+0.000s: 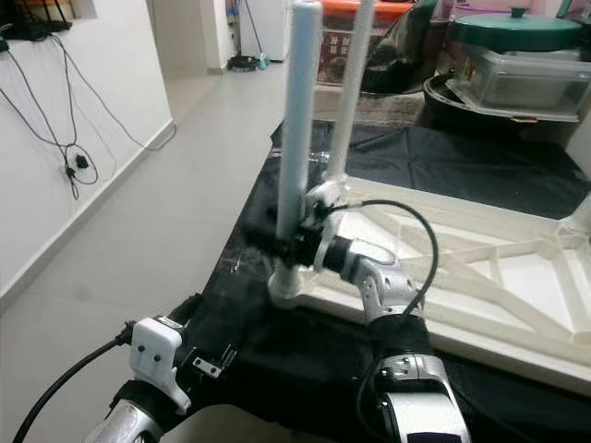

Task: Building children table

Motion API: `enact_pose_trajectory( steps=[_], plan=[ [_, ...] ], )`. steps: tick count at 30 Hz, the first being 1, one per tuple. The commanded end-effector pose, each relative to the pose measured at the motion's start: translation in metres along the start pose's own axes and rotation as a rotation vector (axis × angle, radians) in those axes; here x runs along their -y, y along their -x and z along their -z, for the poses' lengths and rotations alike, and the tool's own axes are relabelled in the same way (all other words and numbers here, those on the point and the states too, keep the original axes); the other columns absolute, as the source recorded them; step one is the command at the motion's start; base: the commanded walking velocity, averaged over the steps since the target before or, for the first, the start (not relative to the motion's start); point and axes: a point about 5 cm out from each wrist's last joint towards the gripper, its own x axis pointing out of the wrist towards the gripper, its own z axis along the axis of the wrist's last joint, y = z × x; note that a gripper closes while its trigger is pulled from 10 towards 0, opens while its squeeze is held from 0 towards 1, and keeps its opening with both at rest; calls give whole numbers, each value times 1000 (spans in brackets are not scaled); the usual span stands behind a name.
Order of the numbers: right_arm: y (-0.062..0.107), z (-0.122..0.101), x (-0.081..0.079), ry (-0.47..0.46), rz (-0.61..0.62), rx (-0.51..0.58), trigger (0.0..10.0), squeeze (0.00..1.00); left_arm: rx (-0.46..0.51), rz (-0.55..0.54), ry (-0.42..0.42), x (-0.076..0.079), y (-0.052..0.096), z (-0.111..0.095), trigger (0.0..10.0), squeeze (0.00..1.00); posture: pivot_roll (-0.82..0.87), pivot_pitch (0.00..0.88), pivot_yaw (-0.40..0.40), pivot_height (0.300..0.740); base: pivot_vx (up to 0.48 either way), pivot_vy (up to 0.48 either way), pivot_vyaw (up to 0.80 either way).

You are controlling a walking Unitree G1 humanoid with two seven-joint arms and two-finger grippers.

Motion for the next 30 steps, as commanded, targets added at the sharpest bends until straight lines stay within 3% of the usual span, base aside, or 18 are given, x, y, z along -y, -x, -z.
enact_pose_trajectory(
  steps=[1,5,6,15,16,17,19,20,22,23,24,26,27,28,30],
  plan=[
    [-12,6,-8,0,-167,-68,10000,0,2,0,-7,-1,0,1,10000,0,97,0,-31,740,0,0,0],
    [-14,6,-7,-10,-218,-83,10000,0,2,-2,-8,-2,0,1,10000,0,105,0,-36,740,0,0,0],
    [-15,7,-6,-11,-220,-92,0,0,2,-3,-8,-2,0,1,10000,0,105,0,-36,740,0,0,0],
    [-17,10,-1,23,-62,-27,0,0,2,-3,-5,-2,-1,1,10000,0,100,0,-32,740,0,0,0],
    [-18,10,3,32,42,-9,0,0,1,-3,-4,-2,-1,1,10000,0,98,0,-29,740,0,0,0],
    [-18,12,13,76,244,-7,0,0,0,-3,-3,-2,-1,1,10000,0,93,0,-28,740,0,0,0],
    [-18,12,13,76,244,-7,0,0,0,-3,-3,-2,-1,1,10000,0,93,0,-28,740,0,0,0],
    [-13,11,24,105,497,18,0,0,0,-3,-3,-2,0,1,10000,0,92,0,-26,740,0,0,0],
    [-13,11,24,105,497,18,0,0,0,-3,-3,-2,0,1,10000,0,92,0,-26,740,0,0,0],
    [0,10,34,139,779,49,0,0,0,-2,-2,-2,0,1,10000,0,92,0,-26,740,0,0,0],
    [0,10,34,139,779,49,0,0,0,-2,-2,-2,0,1,10000,0,92,0,-26,740,0,0,0],
    [34,11,34,164,1279,93,0,0,-1,1,-2,-2,0,2,10000,0,83,0,-20,740,0,0,0],
    [34,11,34,164,1279,93,0,0,-1,1,-2,-2,0,2,10000,0,83,0,-20,740,0,0,0],
    [46,13,29,151,1448,98,0,0,-1,2,-2,-2,0,2,10000,0,83,0,-20,740,0,0,0],
    [46,13,29,151,1448,98,0,0,-1,2,-2,-2,0,2,10000,0,83,0,-20,740,0,0,0]
  ],
)
